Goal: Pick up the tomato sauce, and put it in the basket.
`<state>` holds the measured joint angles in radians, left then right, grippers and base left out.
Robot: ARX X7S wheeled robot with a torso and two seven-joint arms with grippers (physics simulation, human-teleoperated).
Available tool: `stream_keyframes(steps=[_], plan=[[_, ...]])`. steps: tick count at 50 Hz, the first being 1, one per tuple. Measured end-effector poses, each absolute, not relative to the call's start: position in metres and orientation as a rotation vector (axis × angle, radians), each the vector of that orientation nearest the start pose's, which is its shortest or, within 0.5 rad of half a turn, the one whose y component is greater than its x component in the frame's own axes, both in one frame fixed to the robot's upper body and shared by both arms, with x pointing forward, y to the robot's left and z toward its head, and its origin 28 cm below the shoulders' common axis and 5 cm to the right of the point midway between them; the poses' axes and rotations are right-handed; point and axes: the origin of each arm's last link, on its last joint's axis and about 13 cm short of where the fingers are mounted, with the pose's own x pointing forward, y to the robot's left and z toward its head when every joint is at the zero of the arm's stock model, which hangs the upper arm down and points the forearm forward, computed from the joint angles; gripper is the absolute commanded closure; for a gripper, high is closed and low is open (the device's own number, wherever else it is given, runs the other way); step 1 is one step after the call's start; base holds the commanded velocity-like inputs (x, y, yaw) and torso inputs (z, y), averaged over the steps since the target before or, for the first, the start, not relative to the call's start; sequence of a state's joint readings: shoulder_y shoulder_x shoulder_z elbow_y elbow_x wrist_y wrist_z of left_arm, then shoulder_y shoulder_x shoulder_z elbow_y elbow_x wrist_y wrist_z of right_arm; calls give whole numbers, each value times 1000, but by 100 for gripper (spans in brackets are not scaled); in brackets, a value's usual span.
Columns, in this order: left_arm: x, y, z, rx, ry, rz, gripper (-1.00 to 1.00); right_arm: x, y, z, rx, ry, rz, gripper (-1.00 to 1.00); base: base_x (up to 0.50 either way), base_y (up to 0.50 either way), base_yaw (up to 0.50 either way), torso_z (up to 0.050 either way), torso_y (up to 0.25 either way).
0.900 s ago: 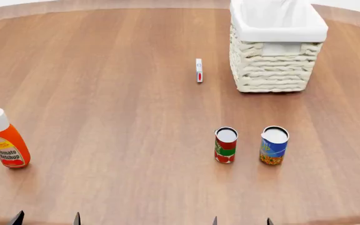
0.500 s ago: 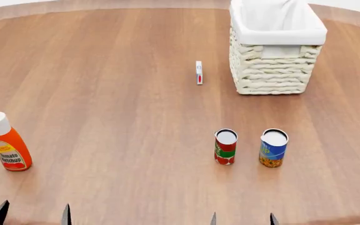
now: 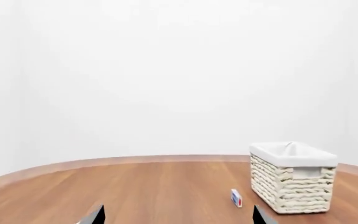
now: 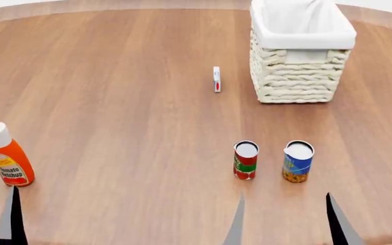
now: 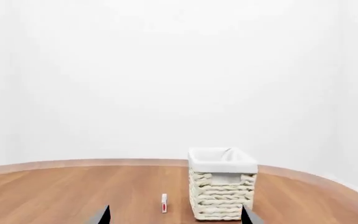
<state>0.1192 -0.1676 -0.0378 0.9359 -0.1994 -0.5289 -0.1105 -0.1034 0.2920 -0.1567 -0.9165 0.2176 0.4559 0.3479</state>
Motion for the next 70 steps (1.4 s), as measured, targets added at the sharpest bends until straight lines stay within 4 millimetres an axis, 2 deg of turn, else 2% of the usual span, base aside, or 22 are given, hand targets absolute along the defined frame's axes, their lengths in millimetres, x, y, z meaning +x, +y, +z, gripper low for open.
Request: stream_keyframes(steps=[8,19,64,70], plan=[[146,222,159,7,-317,-24,-100,143,-93,164,-4,-380,37,-100,484,0,0,0,0],[141,222,167,13,-336,-28,-100,134,-95,174,-9,-382,42,-100,500,0,0,0,0],[141,223,167,12,-320,-20,-100,129,-100,172,-8,-344,22,-100,500,0,0,0,1],[141,224,167,12,-320,-18,-100,129,-100,172,-8,-342,20,-100,3,0,0,0,2]])
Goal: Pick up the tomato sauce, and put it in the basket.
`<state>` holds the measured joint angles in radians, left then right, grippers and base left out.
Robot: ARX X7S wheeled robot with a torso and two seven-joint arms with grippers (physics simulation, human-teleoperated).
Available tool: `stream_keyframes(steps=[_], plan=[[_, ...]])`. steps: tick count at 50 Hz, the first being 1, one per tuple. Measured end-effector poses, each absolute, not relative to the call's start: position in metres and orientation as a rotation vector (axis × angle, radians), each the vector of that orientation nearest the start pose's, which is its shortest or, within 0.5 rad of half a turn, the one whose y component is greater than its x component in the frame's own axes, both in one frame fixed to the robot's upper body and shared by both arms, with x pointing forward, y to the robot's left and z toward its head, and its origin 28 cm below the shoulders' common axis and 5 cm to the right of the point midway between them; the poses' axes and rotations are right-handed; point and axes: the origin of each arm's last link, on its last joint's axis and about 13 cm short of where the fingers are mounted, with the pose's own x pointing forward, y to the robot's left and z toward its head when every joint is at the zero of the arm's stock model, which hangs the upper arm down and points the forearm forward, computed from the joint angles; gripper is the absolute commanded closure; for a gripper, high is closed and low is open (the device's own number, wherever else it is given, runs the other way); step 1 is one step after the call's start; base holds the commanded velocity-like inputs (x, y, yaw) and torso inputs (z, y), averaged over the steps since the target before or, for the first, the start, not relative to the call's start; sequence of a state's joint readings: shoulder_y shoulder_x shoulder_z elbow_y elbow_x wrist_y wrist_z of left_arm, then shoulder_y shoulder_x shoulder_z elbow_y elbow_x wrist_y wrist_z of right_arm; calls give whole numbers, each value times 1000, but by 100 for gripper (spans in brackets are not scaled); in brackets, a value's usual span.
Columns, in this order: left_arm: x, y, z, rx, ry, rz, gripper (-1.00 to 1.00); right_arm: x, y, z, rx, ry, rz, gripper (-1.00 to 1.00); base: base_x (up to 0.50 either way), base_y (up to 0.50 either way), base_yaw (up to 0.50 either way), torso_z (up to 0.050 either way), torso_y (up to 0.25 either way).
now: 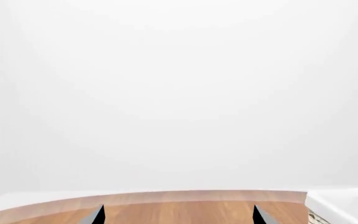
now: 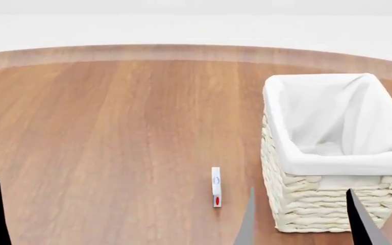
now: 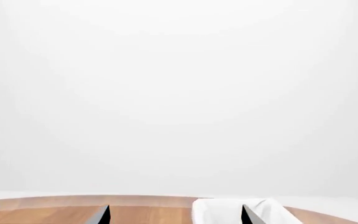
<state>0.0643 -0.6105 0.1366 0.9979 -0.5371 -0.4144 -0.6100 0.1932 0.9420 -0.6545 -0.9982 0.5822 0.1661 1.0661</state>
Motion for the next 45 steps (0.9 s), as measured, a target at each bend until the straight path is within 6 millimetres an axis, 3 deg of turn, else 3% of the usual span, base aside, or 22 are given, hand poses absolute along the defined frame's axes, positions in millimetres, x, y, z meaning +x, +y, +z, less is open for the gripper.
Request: stream_keyframes(steps=[30,45], plan=[[140,224,166,7,-315,-17,-100,125,-100,165,1,-327,22,-100,40,0,0,0,0],[141,225,160,2,-300,-17,-100,101,-98,143,-12,-294,-11,-100,0,0,0,0,0]])
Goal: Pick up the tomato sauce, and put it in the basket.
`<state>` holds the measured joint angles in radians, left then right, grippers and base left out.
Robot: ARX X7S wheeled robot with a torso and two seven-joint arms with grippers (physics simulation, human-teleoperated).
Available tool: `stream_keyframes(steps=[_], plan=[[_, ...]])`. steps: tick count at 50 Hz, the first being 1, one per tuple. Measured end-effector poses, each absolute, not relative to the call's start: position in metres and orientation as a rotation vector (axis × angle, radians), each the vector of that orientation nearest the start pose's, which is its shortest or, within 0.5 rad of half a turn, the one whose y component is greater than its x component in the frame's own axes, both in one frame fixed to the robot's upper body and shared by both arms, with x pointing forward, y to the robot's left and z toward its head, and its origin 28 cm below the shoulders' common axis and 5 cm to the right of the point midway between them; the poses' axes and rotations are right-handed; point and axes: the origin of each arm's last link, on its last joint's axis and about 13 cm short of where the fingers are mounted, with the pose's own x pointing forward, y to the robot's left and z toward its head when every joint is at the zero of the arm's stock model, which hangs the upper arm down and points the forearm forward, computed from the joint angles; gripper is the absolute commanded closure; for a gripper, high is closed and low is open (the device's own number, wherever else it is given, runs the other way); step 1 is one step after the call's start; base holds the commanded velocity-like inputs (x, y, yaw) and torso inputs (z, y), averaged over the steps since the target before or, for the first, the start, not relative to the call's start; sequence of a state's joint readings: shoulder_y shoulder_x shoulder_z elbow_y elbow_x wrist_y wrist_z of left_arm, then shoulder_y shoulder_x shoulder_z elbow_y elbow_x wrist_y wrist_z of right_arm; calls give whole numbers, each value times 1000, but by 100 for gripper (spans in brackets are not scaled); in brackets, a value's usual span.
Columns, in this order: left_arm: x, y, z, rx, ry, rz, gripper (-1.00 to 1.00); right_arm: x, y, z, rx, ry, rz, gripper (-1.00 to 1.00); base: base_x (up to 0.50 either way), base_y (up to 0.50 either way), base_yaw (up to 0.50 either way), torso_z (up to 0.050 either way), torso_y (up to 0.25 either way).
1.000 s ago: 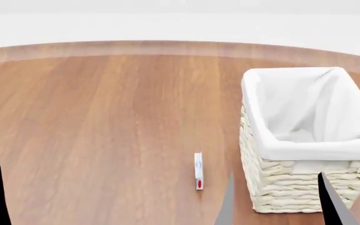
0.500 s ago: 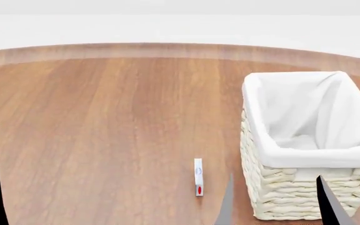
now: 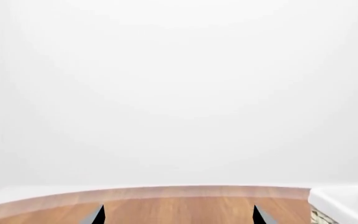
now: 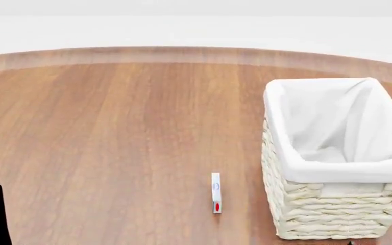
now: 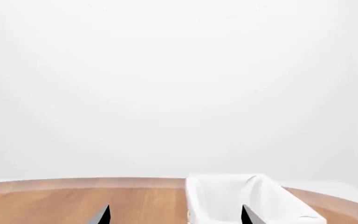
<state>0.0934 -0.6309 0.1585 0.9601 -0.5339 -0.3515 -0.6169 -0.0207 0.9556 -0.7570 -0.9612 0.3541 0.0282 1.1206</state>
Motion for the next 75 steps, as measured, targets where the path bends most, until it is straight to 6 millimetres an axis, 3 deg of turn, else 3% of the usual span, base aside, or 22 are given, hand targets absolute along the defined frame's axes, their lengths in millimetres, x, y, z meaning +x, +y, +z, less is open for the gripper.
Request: stream_keyframes(steps=[20,34,46,52,62,75], plan=[[143,227,153,1,-281,-17,-100,56,-86,89,-39,-189,-102,-100,0,0,0,0,0],[147,226,148,1,-268,-18,-100,38,-81,47,-38,-99,-161,-100,0,0,0,0,0],[148,227,145,1,-264,-16,-100,25,-76,24,-39,-45,-187,-100,0,0,0,0,0],[147,227,143,-2,-256,-18,-100,8,-70,8,-20,-4,-181,-100,0,0,0,0,0],[146,227,140,-5,-249,-20,-100,-10,-64,-8,-4,39,-171,-100,0,0,0,0,0],[146,227,139,-7,-245,-21,-100,-18,-62,-19,4,74,-160,-100,0,0,0,0,0]])
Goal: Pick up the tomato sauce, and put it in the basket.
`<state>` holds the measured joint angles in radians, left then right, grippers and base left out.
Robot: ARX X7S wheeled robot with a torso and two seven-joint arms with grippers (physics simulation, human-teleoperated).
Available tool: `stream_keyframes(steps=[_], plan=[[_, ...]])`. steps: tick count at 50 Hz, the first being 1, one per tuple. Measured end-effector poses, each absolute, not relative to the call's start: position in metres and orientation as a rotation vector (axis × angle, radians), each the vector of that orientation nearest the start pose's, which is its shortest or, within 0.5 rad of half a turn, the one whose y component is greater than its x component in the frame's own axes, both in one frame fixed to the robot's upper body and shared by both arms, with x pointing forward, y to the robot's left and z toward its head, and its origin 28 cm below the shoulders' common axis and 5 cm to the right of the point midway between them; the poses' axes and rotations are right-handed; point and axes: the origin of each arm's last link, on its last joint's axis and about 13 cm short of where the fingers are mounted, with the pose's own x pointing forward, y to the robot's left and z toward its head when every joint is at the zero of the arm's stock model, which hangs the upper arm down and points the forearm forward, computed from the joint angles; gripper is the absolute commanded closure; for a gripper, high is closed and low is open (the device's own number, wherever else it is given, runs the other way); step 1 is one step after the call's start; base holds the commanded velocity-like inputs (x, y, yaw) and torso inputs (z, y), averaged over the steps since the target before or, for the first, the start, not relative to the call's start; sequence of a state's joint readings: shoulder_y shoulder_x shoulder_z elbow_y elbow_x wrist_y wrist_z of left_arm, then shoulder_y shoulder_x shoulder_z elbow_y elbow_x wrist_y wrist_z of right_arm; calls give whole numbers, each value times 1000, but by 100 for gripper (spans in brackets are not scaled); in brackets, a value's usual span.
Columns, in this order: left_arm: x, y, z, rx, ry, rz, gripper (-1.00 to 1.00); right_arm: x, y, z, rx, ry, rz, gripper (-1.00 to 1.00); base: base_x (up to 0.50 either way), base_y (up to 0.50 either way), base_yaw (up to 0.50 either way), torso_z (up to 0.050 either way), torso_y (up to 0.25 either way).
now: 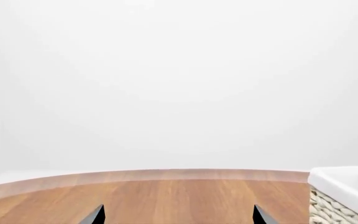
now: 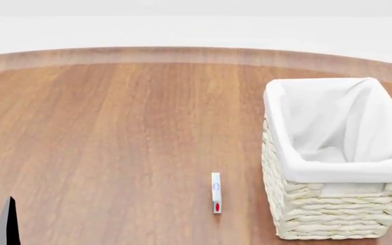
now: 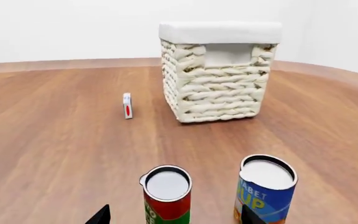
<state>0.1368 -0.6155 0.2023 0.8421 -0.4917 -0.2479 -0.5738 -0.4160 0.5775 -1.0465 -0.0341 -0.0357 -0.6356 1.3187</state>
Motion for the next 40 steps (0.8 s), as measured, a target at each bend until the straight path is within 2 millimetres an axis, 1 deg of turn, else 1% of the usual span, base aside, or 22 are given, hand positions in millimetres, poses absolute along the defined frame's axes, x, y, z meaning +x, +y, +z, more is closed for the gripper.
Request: stream_keyframes(steps=[9,24,40], plan=[[147,227,138,-7,-243,-21,-100,-15,-62,-30,9,107,-151,-100,0,0,0,0,0],[148,227,135,-3,-237,-20,-100,1,-65,-51,26,181,-130,-100,0,0,0,0,0],[151,227,131,-1,-229,-18,-100,19,-68,-61,34,218,-124,-100,0,0,0,0,0]])
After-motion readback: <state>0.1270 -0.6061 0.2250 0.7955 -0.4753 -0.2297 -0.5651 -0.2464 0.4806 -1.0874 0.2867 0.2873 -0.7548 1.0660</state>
